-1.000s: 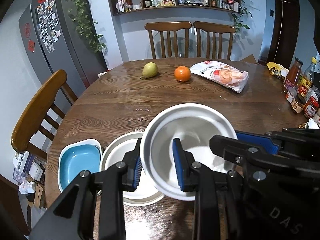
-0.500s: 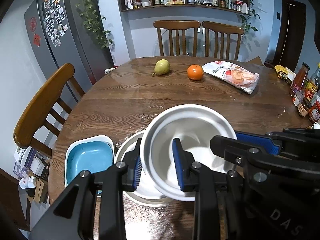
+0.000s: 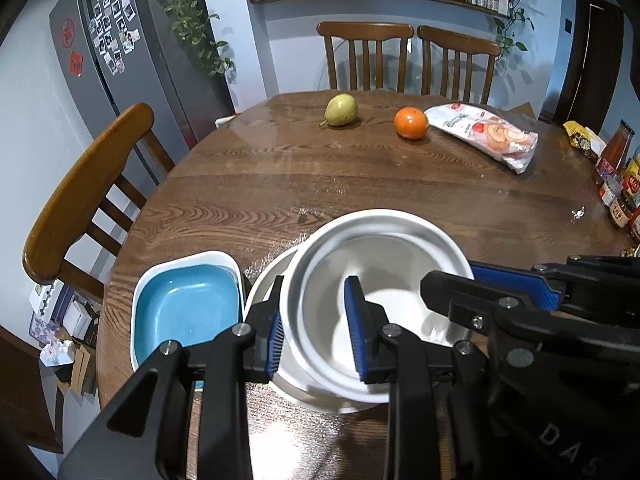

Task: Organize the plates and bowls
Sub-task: 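Carry the small white bowl with both grippers over the nested bowls, then lower the small white bowl into the medium white bowl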

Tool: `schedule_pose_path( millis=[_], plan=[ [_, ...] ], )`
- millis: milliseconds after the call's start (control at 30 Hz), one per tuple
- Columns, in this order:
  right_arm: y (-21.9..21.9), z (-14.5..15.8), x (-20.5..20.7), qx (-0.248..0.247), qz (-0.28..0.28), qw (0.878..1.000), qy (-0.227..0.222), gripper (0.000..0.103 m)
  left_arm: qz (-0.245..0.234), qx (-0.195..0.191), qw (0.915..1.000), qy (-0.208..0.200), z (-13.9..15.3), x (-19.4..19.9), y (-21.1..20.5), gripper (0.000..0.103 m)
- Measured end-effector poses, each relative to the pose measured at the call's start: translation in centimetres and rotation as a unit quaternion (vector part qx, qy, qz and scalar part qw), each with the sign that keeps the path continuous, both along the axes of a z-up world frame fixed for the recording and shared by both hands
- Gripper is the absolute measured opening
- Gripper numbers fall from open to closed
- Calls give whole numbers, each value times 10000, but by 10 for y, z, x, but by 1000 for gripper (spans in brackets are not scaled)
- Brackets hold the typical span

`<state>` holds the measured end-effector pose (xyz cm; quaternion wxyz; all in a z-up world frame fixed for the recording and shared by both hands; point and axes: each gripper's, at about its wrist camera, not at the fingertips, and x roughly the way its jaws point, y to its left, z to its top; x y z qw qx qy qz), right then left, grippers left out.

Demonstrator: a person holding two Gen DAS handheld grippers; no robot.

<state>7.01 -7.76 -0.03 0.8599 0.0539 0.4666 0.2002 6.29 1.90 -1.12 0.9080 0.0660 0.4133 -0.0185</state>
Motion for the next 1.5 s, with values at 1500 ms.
schedule_pose_path(
  millis=[1500],
  plan=[
    [19, -45, 29, -187, 74, 9961, 864, 17, 43, -32, 9953, 971, -46, 30, 15, 25]
  ],
)
